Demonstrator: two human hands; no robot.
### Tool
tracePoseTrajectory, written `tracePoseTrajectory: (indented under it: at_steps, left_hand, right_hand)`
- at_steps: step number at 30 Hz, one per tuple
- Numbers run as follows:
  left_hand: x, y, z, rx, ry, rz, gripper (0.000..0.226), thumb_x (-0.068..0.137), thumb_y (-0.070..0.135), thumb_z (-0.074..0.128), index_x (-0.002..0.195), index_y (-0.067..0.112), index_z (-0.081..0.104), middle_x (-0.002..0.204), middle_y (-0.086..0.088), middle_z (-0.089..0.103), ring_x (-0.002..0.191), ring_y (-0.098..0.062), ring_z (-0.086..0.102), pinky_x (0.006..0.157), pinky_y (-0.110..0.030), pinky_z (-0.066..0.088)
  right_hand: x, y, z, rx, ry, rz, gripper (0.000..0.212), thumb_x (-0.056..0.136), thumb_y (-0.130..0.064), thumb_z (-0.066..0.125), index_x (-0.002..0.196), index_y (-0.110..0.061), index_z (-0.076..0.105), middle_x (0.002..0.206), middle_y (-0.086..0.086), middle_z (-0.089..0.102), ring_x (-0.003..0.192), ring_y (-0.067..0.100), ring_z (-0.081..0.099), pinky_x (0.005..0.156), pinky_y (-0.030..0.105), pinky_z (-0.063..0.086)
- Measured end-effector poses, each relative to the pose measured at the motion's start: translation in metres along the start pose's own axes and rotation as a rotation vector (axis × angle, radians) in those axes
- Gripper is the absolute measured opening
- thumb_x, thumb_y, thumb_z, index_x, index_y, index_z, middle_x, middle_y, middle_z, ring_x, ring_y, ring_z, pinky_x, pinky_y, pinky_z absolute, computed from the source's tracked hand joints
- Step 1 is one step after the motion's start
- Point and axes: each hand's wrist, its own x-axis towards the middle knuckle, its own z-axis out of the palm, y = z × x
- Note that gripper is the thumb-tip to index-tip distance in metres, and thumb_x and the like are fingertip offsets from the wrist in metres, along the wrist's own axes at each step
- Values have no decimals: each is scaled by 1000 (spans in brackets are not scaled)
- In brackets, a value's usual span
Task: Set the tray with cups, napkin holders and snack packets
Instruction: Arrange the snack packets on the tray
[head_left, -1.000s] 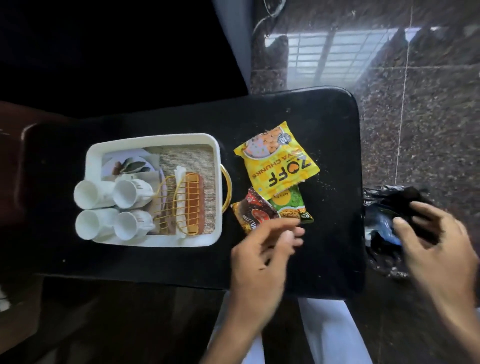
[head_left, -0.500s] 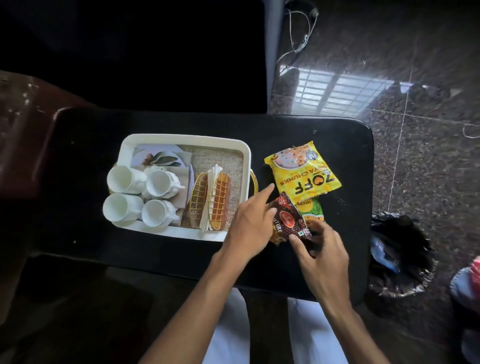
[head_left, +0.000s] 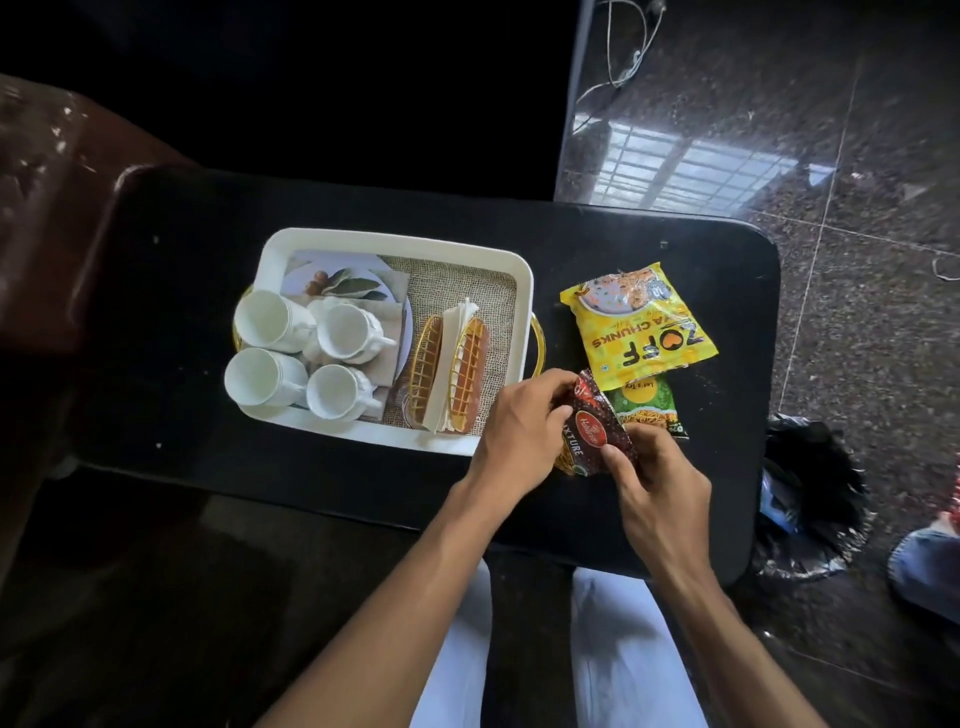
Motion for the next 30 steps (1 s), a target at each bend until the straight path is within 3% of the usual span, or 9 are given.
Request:
tracePoseTrajectory:
  at_steps: [5,9,15,18,24,27,30]
  left_hand:
    - [-11,0,-14,-77,29,47,34,96,6,65,130,11,65,121,-6,74,112,-17,69,99,-34,57]
    - [-24,0,-36,-76,37,124,47,95,16,70,140,12,59,126,-4,72,116,-14,66,105,-31,52]
    - [-41,-4,-87,-114,-49,266,67,86,32,79,146,20,52,143,2,60,126,9,45,104,1,32]
    - [-47,-6,-109,-233,-67,252,64,83,32,81,141,19,57,136,2,67,121,4,57,101,-6,43]
    - [-54,-24,-148,-392,-1,189,54,84,30,82,133,16,64,122,-1,74,112,-9,70,99,-28,56]
    - [-61,-34,-167,-486,99,152,43,83,24,82,123,22,67,111,10,75,103,-1,71,93,-18,56]
    - [-66,-44,-183,-503,155,137,37,85,28,80,120,26,67,108,12,77,101,-1,72,92,-26,58]
  right_hand:
    - [-11,-15,-6,53,22,-48,24,90,-19,72,101,-38,63,91,-38,67,85,-12,66,68,0,46]
    - [-18,-35,-16,71,43,-90,21,91,-16,70,100,-34,66,88,-27,71,85,-5,69,69,3,49]
    - [-27,-80,-28,170,21,-143,15,93,-9,65,104,-19,69,94,-8,74,83,-2,69,74,9,51]
    - [-29,-109,-26,190,-12,-179,13,92,-15,62,104,-15,68,94,-8,73,81,-5,68,73,7,50]
    - [-33,-157,4,298,-40,-181,13,91,-21,61,100,-27,68,90,-12,75,81,-4,67,72,9,52]
    - [-38,-175,24,333,-50,-180,13,91,-25,63,102,-28,70,94,-11,76,82,-2,69,73,9,53]
    - [-41,-189,40,355,-99,-146,22,89,-33,64,108,-24,69,98,-7,76,86,2,71,75,12,55]
